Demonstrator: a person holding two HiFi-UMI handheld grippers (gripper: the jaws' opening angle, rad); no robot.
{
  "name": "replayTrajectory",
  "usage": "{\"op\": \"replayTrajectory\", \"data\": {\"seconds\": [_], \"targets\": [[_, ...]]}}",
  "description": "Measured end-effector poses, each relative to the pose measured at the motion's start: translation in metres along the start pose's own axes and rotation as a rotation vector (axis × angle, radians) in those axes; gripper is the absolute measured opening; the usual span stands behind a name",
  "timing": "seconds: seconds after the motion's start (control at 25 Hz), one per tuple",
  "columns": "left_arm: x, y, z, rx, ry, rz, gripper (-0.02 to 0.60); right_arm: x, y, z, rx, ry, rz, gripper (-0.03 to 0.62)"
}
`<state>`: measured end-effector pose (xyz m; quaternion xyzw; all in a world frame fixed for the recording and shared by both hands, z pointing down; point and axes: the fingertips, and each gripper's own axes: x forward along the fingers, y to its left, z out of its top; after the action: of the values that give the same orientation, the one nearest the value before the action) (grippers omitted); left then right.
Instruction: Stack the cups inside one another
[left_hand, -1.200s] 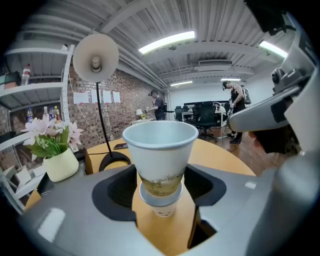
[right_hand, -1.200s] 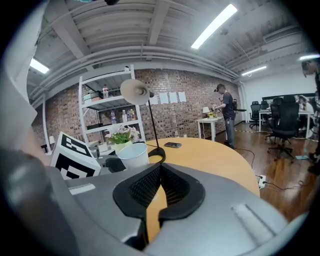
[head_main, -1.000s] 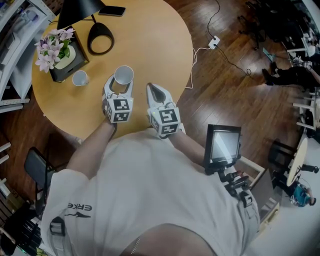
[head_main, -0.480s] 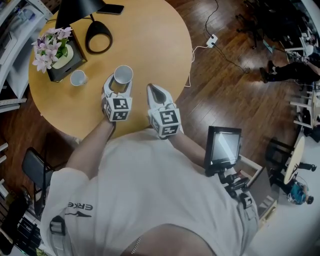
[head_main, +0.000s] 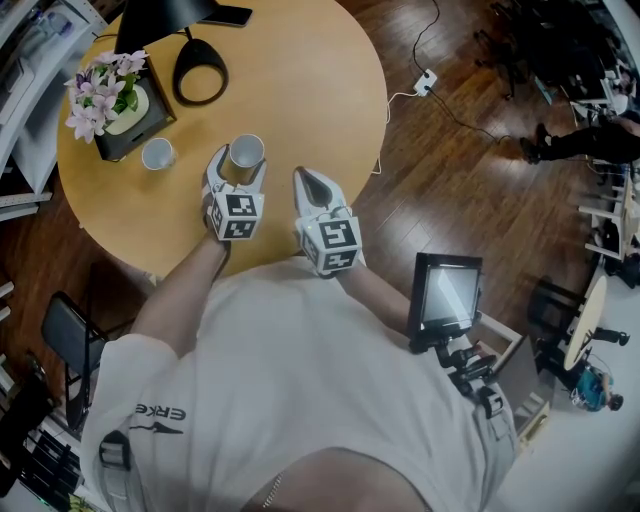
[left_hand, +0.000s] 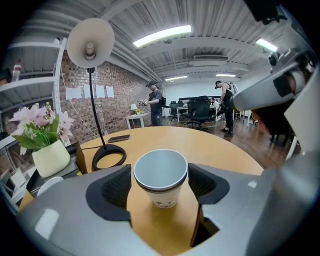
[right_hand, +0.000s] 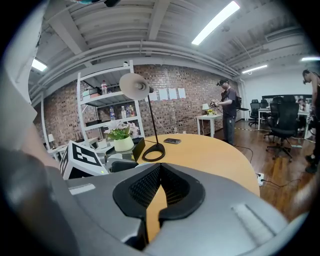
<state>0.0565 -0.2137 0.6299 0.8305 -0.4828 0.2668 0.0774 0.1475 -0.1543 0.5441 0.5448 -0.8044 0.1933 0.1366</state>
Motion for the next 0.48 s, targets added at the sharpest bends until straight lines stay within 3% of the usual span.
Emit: {"op": "replayTrajectory", "data": {"seconds": [0.28,0.48], "targets": [[-0.005,0.002,-0.003,0.002,0.003,0.002,0.358,0.003,0.002,0.004,-0.003,-0.008,0.014,0.014],[-0.022,0.007,0.005,-0.002,-0.018,0.051,0.357,0.002,0.004,0.016,-0.013,-0.043,0.058,0.014]]}}
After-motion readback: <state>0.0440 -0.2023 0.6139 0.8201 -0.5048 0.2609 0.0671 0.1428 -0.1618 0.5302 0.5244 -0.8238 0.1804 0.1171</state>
